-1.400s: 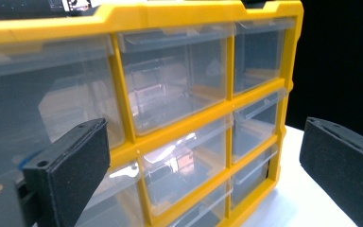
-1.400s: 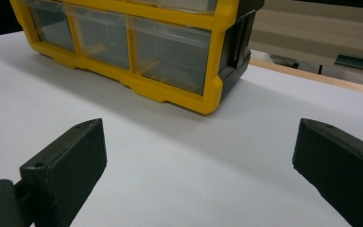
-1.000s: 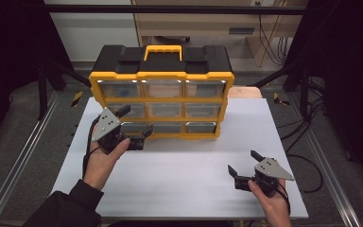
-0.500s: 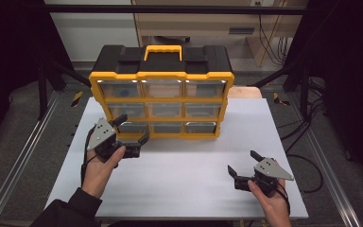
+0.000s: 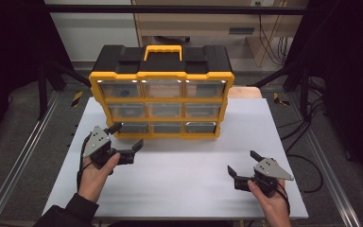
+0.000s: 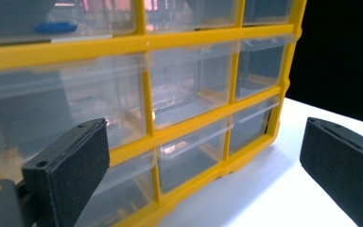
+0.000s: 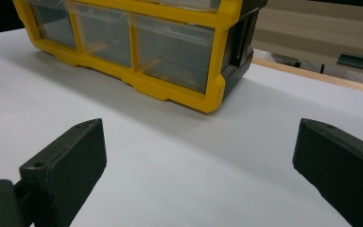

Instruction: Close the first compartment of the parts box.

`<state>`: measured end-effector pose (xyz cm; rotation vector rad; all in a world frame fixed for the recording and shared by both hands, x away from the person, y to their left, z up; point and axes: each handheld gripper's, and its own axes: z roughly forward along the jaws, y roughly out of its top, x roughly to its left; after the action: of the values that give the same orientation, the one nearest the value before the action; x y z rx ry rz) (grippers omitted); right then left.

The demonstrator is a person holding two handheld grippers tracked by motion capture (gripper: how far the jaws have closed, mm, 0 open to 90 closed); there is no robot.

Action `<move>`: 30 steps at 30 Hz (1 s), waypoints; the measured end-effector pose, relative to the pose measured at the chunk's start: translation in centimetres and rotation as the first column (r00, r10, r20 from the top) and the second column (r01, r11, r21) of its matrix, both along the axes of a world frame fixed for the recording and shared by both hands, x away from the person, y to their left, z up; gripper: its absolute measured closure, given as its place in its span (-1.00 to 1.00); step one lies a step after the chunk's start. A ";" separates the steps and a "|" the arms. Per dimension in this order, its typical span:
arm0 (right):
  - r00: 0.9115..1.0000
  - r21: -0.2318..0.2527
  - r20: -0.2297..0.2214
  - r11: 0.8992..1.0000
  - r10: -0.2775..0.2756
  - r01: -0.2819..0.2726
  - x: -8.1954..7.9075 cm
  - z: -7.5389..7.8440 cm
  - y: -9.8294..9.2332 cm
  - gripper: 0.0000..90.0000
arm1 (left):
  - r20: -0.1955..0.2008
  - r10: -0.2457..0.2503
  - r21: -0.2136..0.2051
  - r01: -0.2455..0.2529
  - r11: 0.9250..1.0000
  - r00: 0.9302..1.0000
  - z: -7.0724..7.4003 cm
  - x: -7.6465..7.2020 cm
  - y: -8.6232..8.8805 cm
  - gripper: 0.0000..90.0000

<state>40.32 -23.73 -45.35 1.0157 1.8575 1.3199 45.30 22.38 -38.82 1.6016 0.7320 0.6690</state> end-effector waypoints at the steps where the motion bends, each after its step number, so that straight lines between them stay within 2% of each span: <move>1: 1.000 0.002 -0.002 1.000 0.000 0.000 0.0 0.0 0.0 -0.92 | -0.002 0.004 0.000 -0.004 1.000 1.000 -0.1 0.0 0.2 -0.96; 15: 1.000 0.000 -0.001 1.000 0.001 -0.001 0.0 0.0 0.0 -0.92 | -0.002 0.038 0.013 -0.038 0.999 0.999 -1.0 -0.9 2.8 -0.96; 21: 1.000 -0.002 -0.001 1.000 0.002 -0.002 0.0 0.0 0.0 -0.92 | 0.018 0.055 0.029 -0.055 0.998 0.998 -1.3 -1.2 3.9 -0.96; 30: 1.000 0.005 0.004 1.000 -0.004 0.004 0.0 0.1 -0.1 -0.92 | 0.021 0.079 0.023 -0.080 0.997 0.997 -2.0 -1.7 5.2 -0.96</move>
<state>40.28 -23.81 -45.29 1.0186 1.8495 1.3240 43.61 27.55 -40.80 1.5921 0.7788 0.7528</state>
